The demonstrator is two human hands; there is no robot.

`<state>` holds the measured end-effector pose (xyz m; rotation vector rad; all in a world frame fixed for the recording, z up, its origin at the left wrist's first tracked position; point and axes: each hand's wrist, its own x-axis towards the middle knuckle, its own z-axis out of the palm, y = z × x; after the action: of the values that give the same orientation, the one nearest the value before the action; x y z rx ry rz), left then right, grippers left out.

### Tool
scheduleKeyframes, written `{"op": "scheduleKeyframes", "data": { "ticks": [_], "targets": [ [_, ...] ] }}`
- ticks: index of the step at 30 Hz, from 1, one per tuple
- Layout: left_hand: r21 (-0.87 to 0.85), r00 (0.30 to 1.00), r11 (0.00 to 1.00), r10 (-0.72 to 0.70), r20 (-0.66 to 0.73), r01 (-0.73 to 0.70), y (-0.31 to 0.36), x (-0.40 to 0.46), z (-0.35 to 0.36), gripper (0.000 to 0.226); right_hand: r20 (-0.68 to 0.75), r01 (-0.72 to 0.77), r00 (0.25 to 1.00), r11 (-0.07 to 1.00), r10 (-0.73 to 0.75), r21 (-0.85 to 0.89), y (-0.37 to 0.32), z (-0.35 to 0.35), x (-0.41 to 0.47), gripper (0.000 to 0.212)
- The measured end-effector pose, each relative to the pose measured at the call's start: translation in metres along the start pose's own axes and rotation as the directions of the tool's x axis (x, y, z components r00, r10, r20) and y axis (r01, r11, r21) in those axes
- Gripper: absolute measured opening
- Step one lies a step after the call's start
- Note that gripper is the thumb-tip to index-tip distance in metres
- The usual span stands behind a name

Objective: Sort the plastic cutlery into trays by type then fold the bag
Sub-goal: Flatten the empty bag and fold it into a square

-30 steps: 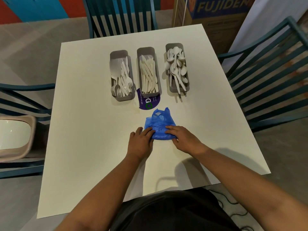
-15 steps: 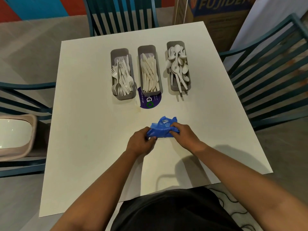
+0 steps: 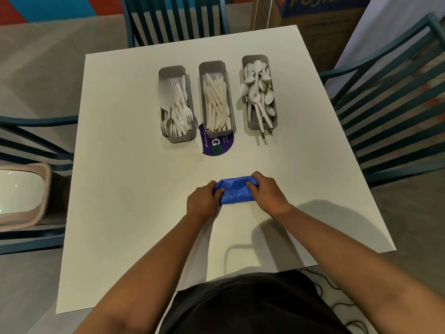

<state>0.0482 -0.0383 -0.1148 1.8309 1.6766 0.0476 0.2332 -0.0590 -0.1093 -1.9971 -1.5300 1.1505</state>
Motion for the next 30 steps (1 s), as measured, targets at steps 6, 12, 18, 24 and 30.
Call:
{"op": "scheduleKeyframes", "data": {
  "ticks": [6, 12, 18, 24, 30],
  "targets": [
    [0.072, 0.999, 0.996, -0.043, -0.001, 0.043, 0.006, 0.003, 0.002, 0.037, -0.176, 0.074, 0.976, 0.953, -0.131, -0.295, 0.003, 0.004, -0.003, 0.040],
    [0.073, 0.998, 0.995, -0.064, -0.005, 0.064, 0.008, 0.006, 0.004, 0.039, 0.296, 0.445, 0.894, 0.596, -0.336, -0.668, 0.026, 0.012, -0.009, 0.066],
    [0.071, 0.997, 0.994, -0.079, -0.013, 0.080, 0.010, 0.007, 0.005, 0.037, 0.345, 0.372, 0.923, 0.628, -0.172, -0.683, 0.028, 0.016, -0.009, 0.089],
    [0.210, 0.855, 0.885, 0.459, -0.242, -0.415, 0.013, -0.007, 0.010, 0.039, 0.343, 0.328, 0.934, 0.608, -0.095, -0.723, 0.025, 0.014, -0.005, 0.078],
    [0.317, 0.921, 0.866, 0.345, 0.182, -0.387, -0.007, -0.019, 0.022, 0.060, 0.332, 0.315, 0.939, 0.607, -0.090, -0.729, 0.021, 0.011, -0.006, 0.076]
  ]
}}
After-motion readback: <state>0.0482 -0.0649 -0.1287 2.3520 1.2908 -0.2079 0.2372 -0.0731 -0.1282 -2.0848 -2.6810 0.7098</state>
